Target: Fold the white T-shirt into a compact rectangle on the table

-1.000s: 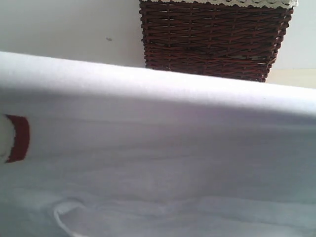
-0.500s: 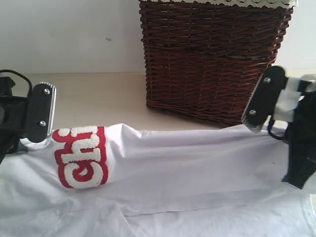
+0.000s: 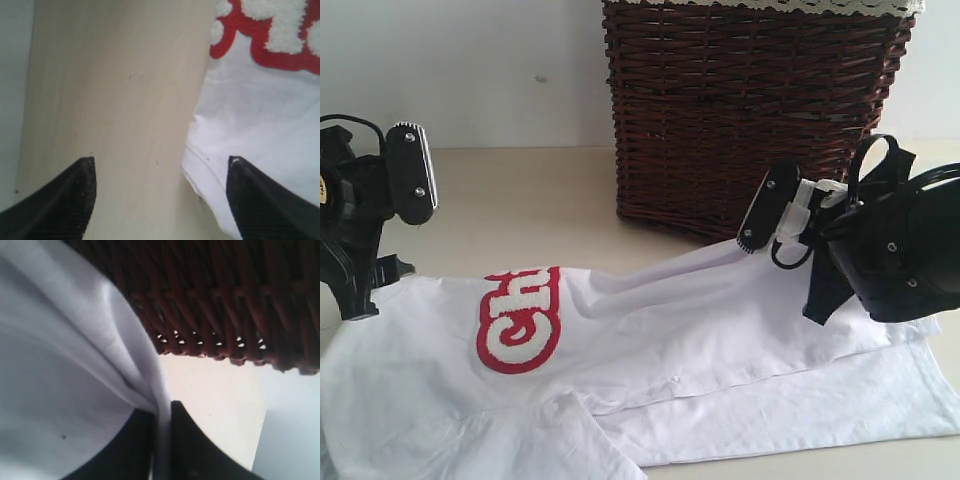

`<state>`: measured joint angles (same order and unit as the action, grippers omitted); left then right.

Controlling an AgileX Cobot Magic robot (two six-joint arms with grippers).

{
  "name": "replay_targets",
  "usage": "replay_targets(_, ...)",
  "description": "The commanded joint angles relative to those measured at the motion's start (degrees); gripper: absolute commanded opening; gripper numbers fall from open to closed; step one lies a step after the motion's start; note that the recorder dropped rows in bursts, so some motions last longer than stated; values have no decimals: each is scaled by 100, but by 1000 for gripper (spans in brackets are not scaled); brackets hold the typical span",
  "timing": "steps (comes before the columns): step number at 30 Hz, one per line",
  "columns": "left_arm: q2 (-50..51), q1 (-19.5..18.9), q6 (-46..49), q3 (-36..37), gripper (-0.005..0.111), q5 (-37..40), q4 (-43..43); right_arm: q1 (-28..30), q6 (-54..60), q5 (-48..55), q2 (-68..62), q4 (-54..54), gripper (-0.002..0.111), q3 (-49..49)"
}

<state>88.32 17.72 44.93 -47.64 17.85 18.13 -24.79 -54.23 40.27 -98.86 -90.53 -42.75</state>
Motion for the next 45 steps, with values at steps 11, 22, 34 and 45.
replay_targets(11,-327,10,-335,19,70,-82,-549,50,-92,-89,313,334,85,-62)
replay_targets(22,-467,127,-335,19,70,242,-1262,61,6851,-500,367,4810,78,-50)
replay_targets(34,-467,640,-283,238,70,236,-1286,61,7154,-916,265,4686,32,-50)
replay_targets(45,-467,640,-212,339,70,133,-1298,61,6771,-909,314,5177,48,-50)
